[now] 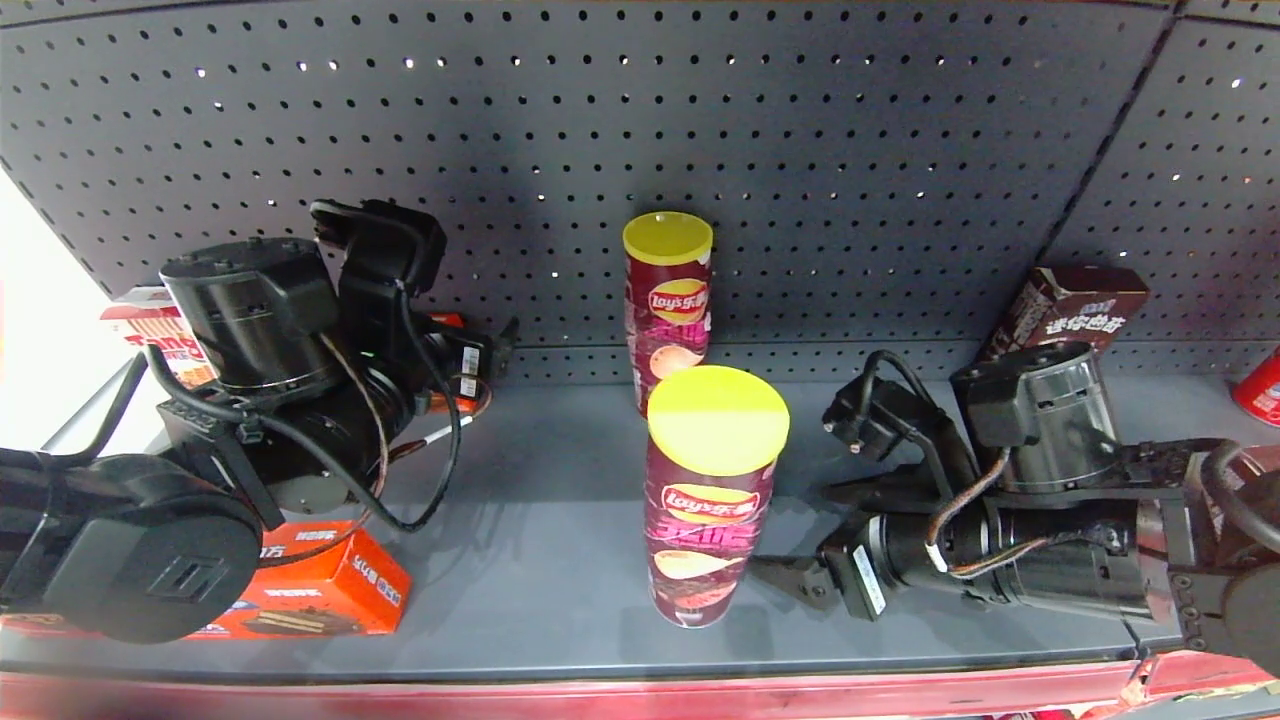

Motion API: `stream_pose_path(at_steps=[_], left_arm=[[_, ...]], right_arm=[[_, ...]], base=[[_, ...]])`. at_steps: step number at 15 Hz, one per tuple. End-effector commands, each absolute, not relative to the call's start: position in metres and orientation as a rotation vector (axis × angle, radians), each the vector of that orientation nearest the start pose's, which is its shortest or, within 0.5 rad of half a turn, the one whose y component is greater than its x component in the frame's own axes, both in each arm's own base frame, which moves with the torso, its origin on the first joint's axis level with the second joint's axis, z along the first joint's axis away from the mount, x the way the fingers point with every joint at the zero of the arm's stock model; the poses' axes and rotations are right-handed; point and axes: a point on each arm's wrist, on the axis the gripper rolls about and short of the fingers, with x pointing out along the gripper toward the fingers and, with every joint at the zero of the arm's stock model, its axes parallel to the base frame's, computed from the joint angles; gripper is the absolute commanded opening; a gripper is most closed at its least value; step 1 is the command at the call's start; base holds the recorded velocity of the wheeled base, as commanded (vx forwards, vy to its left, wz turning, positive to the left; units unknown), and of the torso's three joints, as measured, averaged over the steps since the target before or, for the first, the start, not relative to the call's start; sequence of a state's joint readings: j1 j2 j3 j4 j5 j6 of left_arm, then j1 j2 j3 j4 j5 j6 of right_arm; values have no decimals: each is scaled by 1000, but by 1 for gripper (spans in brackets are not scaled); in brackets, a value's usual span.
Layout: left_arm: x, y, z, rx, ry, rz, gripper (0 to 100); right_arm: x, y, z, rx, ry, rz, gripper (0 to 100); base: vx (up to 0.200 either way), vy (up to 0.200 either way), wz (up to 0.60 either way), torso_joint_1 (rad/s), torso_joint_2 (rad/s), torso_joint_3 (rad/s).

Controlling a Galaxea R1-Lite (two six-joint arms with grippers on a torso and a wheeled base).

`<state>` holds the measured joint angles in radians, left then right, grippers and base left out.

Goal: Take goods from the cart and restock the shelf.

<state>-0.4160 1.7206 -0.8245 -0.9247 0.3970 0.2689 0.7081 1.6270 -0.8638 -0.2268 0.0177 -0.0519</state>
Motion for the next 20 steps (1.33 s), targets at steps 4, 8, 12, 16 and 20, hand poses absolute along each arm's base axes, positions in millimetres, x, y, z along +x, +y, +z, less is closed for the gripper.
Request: stream_pose_path(at_steps=[4,8,12,16,20], left_arm=[[291,-119,209,260,-26,-15,100],[291,-119,210,258,-28,-15,100],[286,-117,212,256,-32,-13,100],[224,-83,247,227,-101,18,100],[183,-68,263,225,-127,15,100]], right_arm=[[217,194,178,-242,504,739,100],[217,193,178,-242,502,739,100],[214,188,185,-224,463,732,100],[192,136,244,-115,235,590,100],[154,87,263,-44,118,485,100]], base=[[0,0,0,0,0,0],[0,0,0,0,0,0],[0,0,0,0,0,0],[0,0,0,0,0,0],[0,0,0,0,0,0]])
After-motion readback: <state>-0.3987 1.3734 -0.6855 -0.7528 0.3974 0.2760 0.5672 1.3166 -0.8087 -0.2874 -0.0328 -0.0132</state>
